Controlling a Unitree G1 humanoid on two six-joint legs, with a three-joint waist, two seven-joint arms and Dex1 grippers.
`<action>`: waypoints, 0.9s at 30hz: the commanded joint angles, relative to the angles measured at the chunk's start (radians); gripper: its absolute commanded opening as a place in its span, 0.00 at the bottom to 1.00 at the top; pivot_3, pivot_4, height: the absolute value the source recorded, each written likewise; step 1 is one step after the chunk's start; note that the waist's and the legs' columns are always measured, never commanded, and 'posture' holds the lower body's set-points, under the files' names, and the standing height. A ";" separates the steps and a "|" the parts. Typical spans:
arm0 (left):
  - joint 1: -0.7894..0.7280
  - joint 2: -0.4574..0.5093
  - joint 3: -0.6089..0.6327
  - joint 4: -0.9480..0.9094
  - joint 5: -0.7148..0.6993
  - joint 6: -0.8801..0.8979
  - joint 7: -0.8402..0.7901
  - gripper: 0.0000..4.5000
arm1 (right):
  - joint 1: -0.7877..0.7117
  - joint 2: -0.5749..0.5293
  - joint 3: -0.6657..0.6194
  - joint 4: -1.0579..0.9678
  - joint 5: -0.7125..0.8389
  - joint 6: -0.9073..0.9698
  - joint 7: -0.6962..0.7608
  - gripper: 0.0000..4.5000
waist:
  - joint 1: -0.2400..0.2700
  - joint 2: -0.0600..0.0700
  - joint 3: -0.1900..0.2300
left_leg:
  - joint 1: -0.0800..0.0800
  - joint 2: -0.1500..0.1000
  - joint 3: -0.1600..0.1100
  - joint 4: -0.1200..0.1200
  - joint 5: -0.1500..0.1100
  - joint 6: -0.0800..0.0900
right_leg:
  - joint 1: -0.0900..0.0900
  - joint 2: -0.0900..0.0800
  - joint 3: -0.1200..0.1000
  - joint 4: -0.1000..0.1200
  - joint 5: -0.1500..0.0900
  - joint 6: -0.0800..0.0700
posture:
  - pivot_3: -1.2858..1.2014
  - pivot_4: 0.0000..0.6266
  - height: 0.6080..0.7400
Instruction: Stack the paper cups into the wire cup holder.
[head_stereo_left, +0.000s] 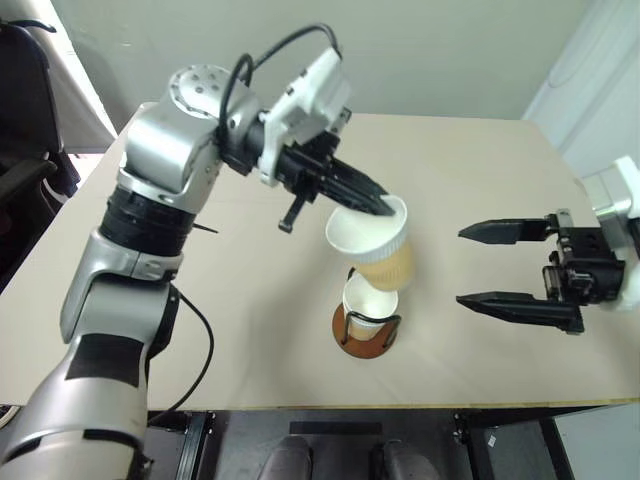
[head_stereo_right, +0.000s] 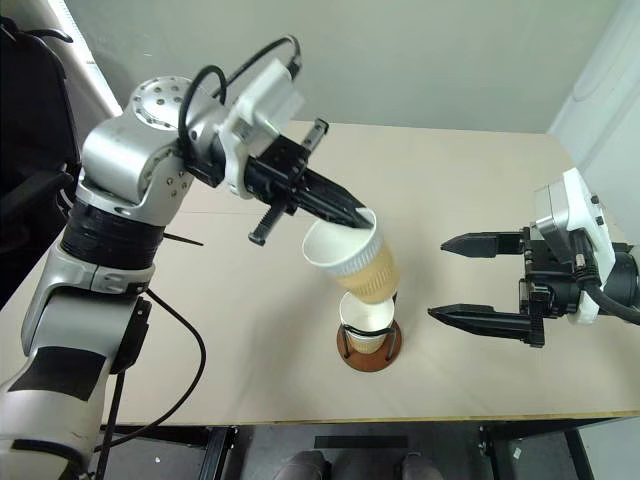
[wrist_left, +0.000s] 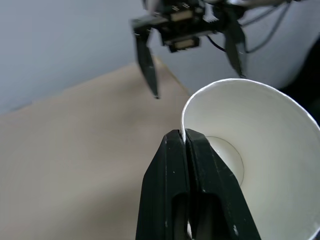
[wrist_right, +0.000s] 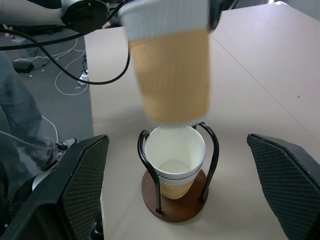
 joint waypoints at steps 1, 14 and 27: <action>0.002 0.013 -0.030 -0.036 0.001 -0.048 -0.034 0.00 | 0.012 -0.016 -0.066 -0.018 0.016 0.002 -0.012 1.00 | 0.001 0.000 0.000 | 0.000 0.000 0.000 0.000 0.000 0.000 | 0.000 0.000 0.000 0.000 0.000 0.000 | 0.52 0.24 1.00; 0.012 -0.015 -0.072 0.012 0.059 -0.108 -0.034 0.00 | 0.062 -0.028 -0.117 -0.034 0.037 0.020 -0.016 1.00 | 0.001 0.000 0.000 | 0.000 0.000 0.000 0.001 0.000 0.000 | 0.001 0.000 0.000 0.000 0.000 0.000 | 0.52 0.24 1.00; 0.048 -0.035 -0.074 0.021 0.158 -0.152 -0.034 0.00 | 0.071 -0.025 -0.115 -0.047 0.044 0.019 -0.026 1.00 | 0.001 0.000 0.000 | 0.000 0.000 0.000 0.001 0.000 0.001 | 0.001 0.000 0.000 0.000 0.000 0.000 | 0.52 0.24 1.00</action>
